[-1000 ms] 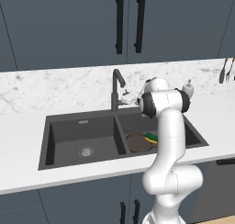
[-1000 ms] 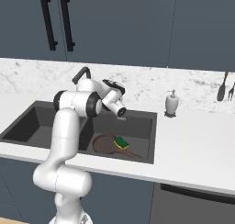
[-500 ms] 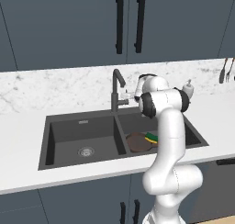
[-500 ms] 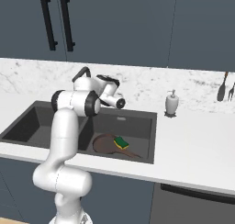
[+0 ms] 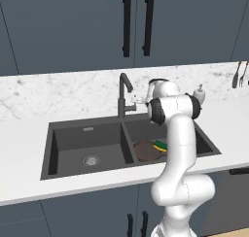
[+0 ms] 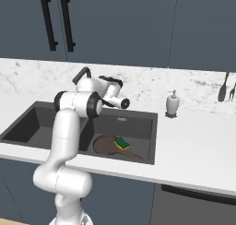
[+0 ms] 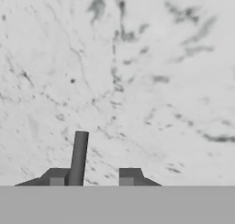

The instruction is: Pick the pan and sponge and place them into the sink. Then turn on the water.

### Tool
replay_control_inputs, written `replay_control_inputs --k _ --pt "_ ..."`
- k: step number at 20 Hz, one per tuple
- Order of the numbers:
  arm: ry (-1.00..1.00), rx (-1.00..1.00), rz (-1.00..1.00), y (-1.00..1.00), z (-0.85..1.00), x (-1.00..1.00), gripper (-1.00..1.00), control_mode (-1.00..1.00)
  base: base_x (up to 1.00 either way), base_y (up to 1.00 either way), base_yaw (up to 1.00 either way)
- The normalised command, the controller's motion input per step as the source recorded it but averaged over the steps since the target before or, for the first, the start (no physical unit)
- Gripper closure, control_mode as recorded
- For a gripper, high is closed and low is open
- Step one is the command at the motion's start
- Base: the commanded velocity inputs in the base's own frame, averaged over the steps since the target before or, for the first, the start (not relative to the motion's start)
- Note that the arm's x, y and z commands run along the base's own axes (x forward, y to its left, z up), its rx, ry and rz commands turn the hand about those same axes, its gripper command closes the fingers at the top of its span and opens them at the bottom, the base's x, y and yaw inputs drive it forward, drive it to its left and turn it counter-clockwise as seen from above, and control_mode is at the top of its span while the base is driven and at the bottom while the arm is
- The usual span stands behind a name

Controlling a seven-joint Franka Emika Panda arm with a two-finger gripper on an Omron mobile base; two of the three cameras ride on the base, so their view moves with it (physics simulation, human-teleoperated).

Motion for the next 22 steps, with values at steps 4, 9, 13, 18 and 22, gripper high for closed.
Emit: replay_control_inputs --k 4,9,13,18,22 --pt "0.10 0.04 0.00 -0.81 -0.49 -0.04 1.00 -1.00 0.00 0.00 0.00" --pt "0.15 0.00 -0.03 -0.74 -0.52 -0.11 1.00 -1.00 0.00 0.00 0.00" --pt "0.15 0.00 -0.07 -0.46 -0.56 -0.23 1.00 -1.00 0.00 0.00 0.00" --pt "0.11 0.00 -0.06 -0.47 -0.55 -0.37 1.00 -1.00 0.00 0.00 0.00" --pt "0.01 0.01 -0.01 -0.60 -0.23 -0.60 1.00 -1.00 0.00 0.00 0.00"
